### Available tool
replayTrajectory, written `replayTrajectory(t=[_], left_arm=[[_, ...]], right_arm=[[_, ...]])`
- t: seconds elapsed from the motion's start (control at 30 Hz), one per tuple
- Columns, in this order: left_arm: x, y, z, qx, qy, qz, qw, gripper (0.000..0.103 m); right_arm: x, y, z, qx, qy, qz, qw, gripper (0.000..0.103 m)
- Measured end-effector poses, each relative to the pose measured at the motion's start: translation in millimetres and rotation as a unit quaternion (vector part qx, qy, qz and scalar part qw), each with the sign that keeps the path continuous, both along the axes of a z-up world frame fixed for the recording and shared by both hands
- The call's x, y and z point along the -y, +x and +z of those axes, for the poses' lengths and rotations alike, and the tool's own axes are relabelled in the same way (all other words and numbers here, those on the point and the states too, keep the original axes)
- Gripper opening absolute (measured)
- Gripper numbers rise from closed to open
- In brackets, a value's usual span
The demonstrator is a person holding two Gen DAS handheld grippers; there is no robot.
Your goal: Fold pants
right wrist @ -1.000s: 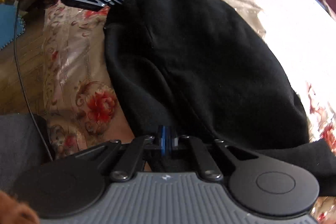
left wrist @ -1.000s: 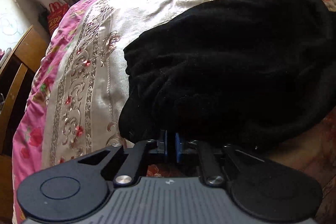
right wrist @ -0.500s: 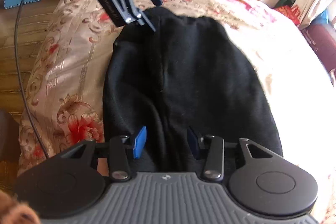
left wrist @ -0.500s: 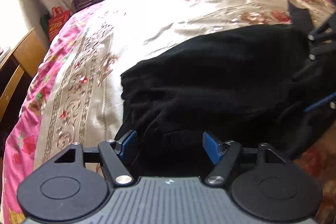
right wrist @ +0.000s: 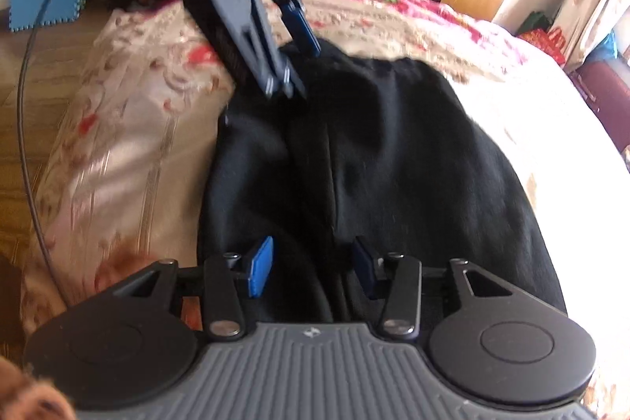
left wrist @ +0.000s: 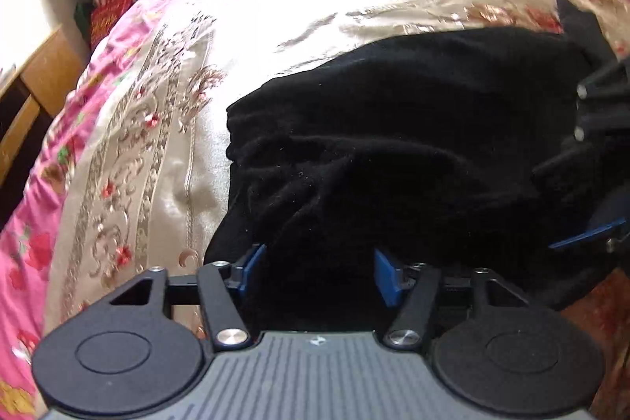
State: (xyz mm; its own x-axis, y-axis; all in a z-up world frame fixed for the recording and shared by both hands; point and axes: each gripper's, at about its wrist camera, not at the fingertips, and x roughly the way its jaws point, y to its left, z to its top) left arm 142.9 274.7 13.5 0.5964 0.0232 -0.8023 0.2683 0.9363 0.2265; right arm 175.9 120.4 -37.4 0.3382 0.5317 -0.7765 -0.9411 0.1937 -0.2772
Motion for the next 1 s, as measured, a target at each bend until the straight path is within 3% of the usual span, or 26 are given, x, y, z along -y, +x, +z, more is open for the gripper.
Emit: replayTrajectory(t=[0.07,0.17,0.2,0.23,0.27,0.33,0.47,0.7,0.8,0.87,0.93,1.0], left_arm=[[10.8,0.4,-7.6,0.011,0.046,-0.027,0.9985,0.086],[24.1,0.0,-13.1,0.025,0.104,-0.071,0.9917,0.087],[25.7,0.5,-13.9,0.022,0.115,-0.081,0.9898,0.081],[25.2,1.3,-12.5,0.016,0.114,-0.09,0.9892,0.077],[23.0,1.7,-9.7,0.008,0.102,-0.096,0.9901,0.063],[18.2,1.6,-2.6,0.007,0.084,-0.089,0.9925,0.056],[19.2,-0.1,8.6,0.025,0.085,-0.089,0.9921,0.035],[11.4,-23.9,53.6,0.098,0.104,-0.06,0.9879,0.035],[2.4,-36.3,44.6,0.094,0.108,-0.022,0.9895,0.035],[-8.8,-32.8,15.6,0.048,0.105,0.023,0.9931,0.034],[-10.3,-33.7,-12.4,0.013,0.128,0.032,0.9911,0.033],[-8.5,-42.5,-15.1,0.019,0.146,0.045,0.988,0.033]], right_arm=[[-9.8,-0.3,-4.4,0.012,0.005,-0.002,1.0,0.05],[-17.4,6.0,-8.6,0.015,0.006,-0.018,1.0,0.046],[-18.0,8.5,-8.6,0.015,0.006,-0.023,1.0,0.036],[-18.7,11.5,-7.6,0.013,0.006,-0.03,0.999,0.029],[-19.0,14.8,-6.1,0.004,0.006,-0.034,0.999,0.018],[-19.5,21.5,-0.4,-0.021,0.013,-0.043,0.999,0.015],[-19.3,26.2,20.0,-0.048,0.041,-0.063,0.996,0.01],[-16.1,15.3,85.1,-0.114,0.121,-0.078,0.983,0.009],[-30.4,1.1,63.7,-0.129,0.101,-0.08,0.983,0.01],[-43.6,-5.8,27.9,-0.154,0.056,-0.085,0.983,0.011],[-51.4,-9.0,4.6,-0.174,0.008,-0.085,0.981,0.014],[-39.6,-11.6,12.3,-0.175,0.029,-0.079,0.981,0.014]])
